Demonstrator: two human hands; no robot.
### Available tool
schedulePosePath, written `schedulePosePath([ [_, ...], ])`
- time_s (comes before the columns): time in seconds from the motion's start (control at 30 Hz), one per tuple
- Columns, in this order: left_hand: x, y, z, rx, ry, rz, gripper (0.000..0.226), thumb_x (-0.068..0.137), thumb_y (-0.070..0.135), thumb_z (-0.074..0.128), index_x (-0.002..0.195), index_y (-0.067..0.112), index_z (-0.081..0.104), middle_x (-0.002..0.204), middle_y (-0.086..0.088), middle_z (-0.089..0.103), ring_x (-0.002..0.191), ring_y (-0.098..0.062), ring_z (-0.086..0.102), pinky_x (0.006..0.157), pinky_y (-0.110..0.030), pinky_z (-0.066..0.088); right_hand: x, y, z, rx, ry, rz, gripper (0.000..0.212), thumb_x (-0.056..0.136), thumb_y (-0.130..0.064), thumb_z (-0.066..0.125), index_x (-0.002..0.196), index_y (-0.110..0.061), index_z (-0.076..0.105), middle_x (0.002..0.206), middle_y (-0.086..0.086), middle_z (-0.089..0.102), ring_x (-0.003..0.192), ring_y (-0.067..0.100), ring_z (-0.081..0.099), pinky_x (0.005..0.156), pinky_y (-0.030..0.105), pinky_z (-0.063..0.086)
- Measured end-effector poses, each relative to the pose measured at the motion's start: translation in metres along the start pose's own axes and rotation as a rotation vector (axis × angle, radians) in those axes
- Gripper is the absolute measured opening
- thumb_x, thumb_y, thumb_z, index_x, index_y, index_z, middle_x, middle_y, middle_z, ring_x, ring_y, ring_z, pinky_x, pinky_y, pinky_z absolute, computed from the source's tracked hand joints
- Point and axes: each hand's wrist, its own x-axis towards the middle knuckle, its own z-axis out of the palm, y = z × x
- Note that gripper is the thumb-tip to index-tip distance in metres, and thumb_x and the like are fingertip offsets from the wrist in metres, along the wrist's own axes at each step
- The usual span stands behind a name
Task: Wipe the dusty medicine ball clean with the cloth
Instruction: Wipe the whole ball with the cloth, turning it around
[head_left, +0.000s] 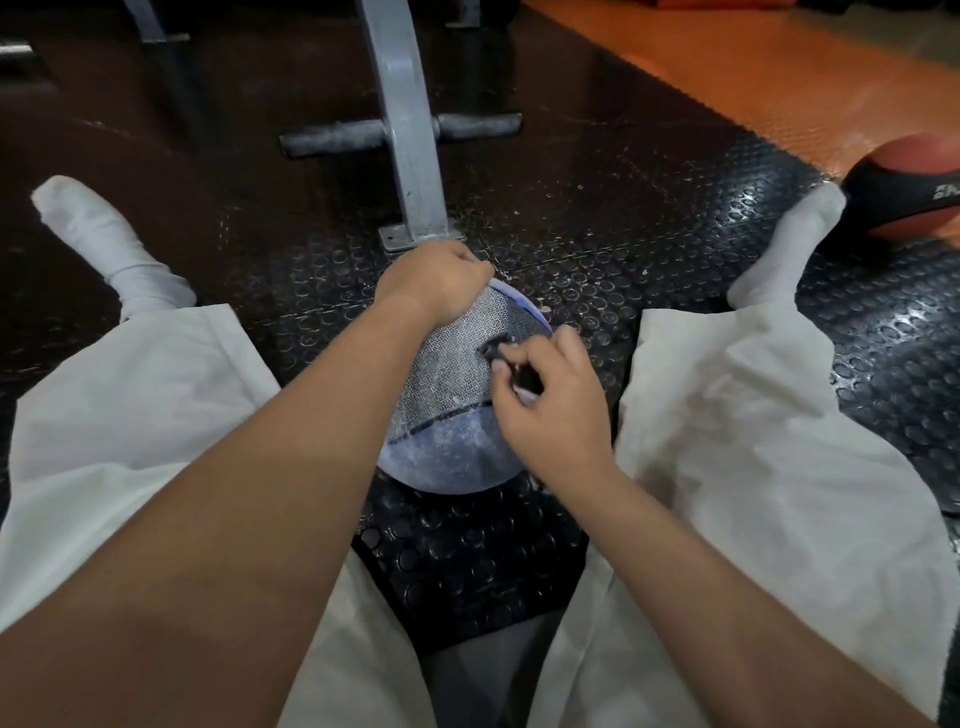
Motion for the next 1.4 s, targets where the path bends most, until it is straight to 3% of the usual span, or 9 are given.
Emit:
schedulePosePath([
  [0.1, -0.001, -0.003, 0.002, -0.001, 0.001, 0.002, 0.015, 0.091, 0.04, 0.051, 0.092, 0.03, 0.062, 0.106, 0.003, 0.064, 0.099, -0.021, 0.057, 0.087, -0.03, 0.043, 0.009, 0.001, -0.003, -0.108, -0.008, -0.071, 0.023, 0.082, -0.028, 0.052, 0.078, -0.006, 0.06, 0.079, 0.006, 0.049, 0.061, 0.021, 0.05, 0.052, 0.023, 0.036],
  [0.27, -0.002, -0.009, 0.004, -0.04, 0.072, -0.035, 0.02, 0.089, 0.041, 0.052, 0.094, 0.028, 0.066, 0.101, 0.006, 0.065, 0.098, -0.021, 0.059, 0.088, -0.033, 0.047, 0.066, 0.0, 0.005, -0.22, -0.082, 0.135, 0.017, 0.089, -0.025, 0.056, 0.09, -0.009, 0.062, 0.091, 0.004, 0.048, 0.076, 0.023, 0.05, 0.062, 0.028, 0.031],
  [0.5, 0.006, -0.006, -0.002, 0.003, 0.013, -0.033, 0.018, 0.093, 0.034, 0.046, 0.093, 0.026, 0.062, 0.11, -0.001, 0.064, 0.094, -0.022, 0.053, 0.09, -0.033, 0.044, 0.017, 0.005, 0.005, -0.148, 0.012, -0.135, 0.029, 0.088, -0.024, 0.048, 0.087, 0.001, 0.062, 0.084, 0.013, 0.047, 0.061, 0.022, 0.047, 0.051, 0.024, 0.035],
  [0.7, 0.014, -0.007, -0.001, 0.016, -0.051, -0.002, 0.018, 0.096, 0.035, 0.047, 0.101, 0.026, 0.062, 0.109, 0.0, 0.058, 0.096, -0.02, 0.051, 0.084, -0.029, 0.039, -0.001, 0.01, -0.003, -0.134, -0.062, -0.267, 0.025, 0.088, -0.02, 0.05, 0.082, 0.001, 0.063, 0.078, 0.013, 0.047, 0.059, 0.024, 0.048, 0.045, 0.031, 0.043],
  [0.87, 0.01, -0.011, 0.0, -0.046, -0.011, -0.009, 0.012, 0.09, 0.029, 0.052, 0.089, 0.027, 0.065, 0.115, -0.002, 0.067, 0.108, -0.024, 0.059, 0.094, -0.031, 0.045, 0.066, 0.004, 0.006, -0.197, -0.135, -0.012, 0.017, 0.089, -0.019, 0.057, 0.093, -0.006, 0.066, 0.094, 0.01, 0.048, 0.073, 0.028, 0.054, 0.06, 0.031, 0.04],
  [0.93, 0.008, -0.01, 0.001, -0.062, 0.003, -0.02, 0.015, 0.089, 0.03, 0.052, 0.092, 0.027, 0.066, 0.117, -0.002, 0.067, 0.11, -0.025, 0.059, 0.097, -0.034, 0.045, 0.076, 0.005, 0.01, -0.215, -0.134, 0.01, 0.016, 0.089, -0.021, 0.057, 0.094, -0.008, 0.066, 0.098, 0.01, 0.05, 0.08, 0.03, 0.056, 0.061, 0.031, 0.036],
  [1.1, 0.009, -0.004, 0.0, 0.008, 0.017, -0.015, 0.029, 0.096, 0.022, 0.043, 0.11, 0.015, 0.067, 0.12, -0.009, 0.062, 0.105, -0.028, 0.055, 0.094, -0.035, 0.044, 0.023, 0.005, 0.007, -0.188, 0.034, -0.102, 0.025, 0.089, -0.027, 0.049, 0.089, -0.005, 0.06, 0.088, 0.007, 0.045, 0.062, 0.018, 0.045, 0.047, 0.021, 0.029],
  [1.23, 0.018, -0.006, 0.002, 0.018, -0.046, 0.004, 0.034, 0.099, 0.005, 0.035, 0.124, -0.002, 0.057, 0.127, -0.023, 0.055, 0.119, -0.038, 0.051, 0.102, -0.048, 0.042, -0.034, 0.011, 0.005, -0.209, -0.015, -0.23, 0.017, 0.088, -0.027, 0.048, 0.096, -0.012, 0.05, 0.096, 0.005, 0.041, 0.066, 0.024, 0.052, 0.046, 0.026, 0.038],
  [1.4, 0.015, -0.009, 0.0, -0.016, -0.036, -0.035, 0.034, 0.101, 0.02, 0.037, 0.121, 0.002, 0.058, 0.125, -0.019, 0.058, 0.117, -0.037, 0.053, 0.097, -0.041, 0.044, 0.014, 0.003, -0.001, -0.24, -0.113, -0.19, 0.026, 0.091, -0.03, 0.044, 0.089, -0.007, 0.055, 0.093, 0.007, 0.047, 0.067, 0.019, 0.051, 0.049, 0.025, 0.034],
])
